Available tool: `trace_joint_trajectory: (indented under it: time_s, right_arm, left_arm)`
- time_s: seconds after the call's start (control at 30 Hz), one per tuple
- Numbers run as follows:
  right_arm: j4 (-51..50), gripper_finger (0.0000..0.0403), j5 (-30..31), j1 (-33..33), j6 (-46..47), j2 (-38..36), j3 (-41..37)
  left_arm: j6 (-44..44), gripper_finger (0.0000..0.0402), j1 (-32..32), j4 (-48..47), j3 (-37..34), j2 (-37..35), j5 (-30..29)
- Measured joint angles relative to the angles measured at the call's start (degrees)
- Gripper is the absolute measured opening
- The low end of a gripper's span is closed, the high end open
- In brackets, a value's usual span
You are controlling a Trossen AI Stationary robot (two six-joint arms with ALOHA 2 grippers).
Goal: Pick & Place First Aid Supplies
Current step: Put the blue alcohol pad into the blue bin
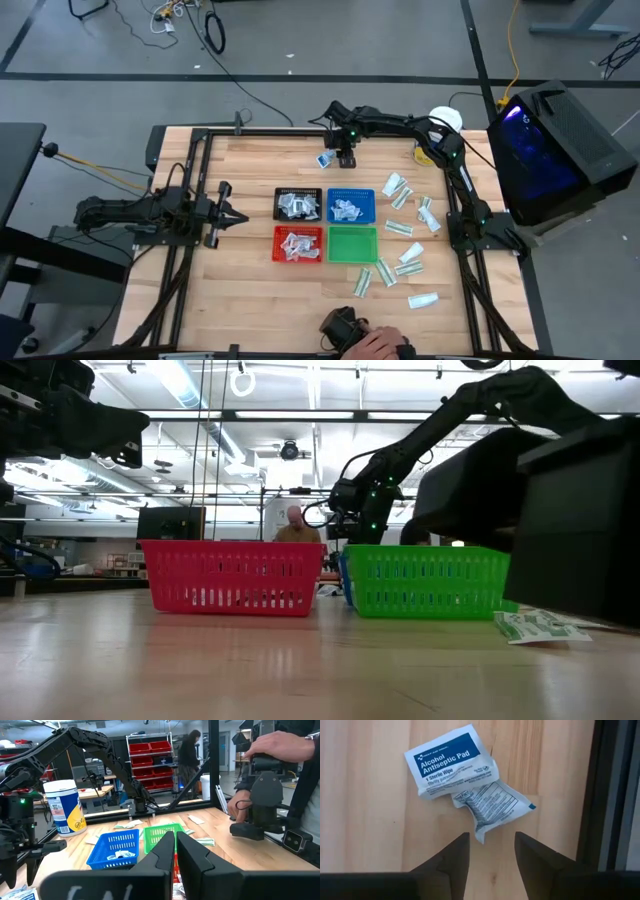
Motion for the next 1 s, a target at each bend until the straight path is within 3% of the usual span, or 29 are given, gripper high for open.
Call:
trace_joint_trajectory:
  time_s: [0.2,0.63,1.0]
  right_arm:
    - [0.8,0.0148,-2.87,0.2,-0.91,0.0,0.0]
    - [0.89,0.0107,-0.44,0.2,0.63,0.0,0.0]
    - [0.03,0.0102,-0.44,0.27,0.63,0.0,0.0]
  left_arm:
    - [0.0,0.0025,-0.01,0.0,-0.02,0.0,0.0]
    - [0.0,0.0025,-0.02,0.0,-0.02,0.0,0.0]
    - [0.0,0.0025,-0.02,0.0,-0.01,0.0,0.0]
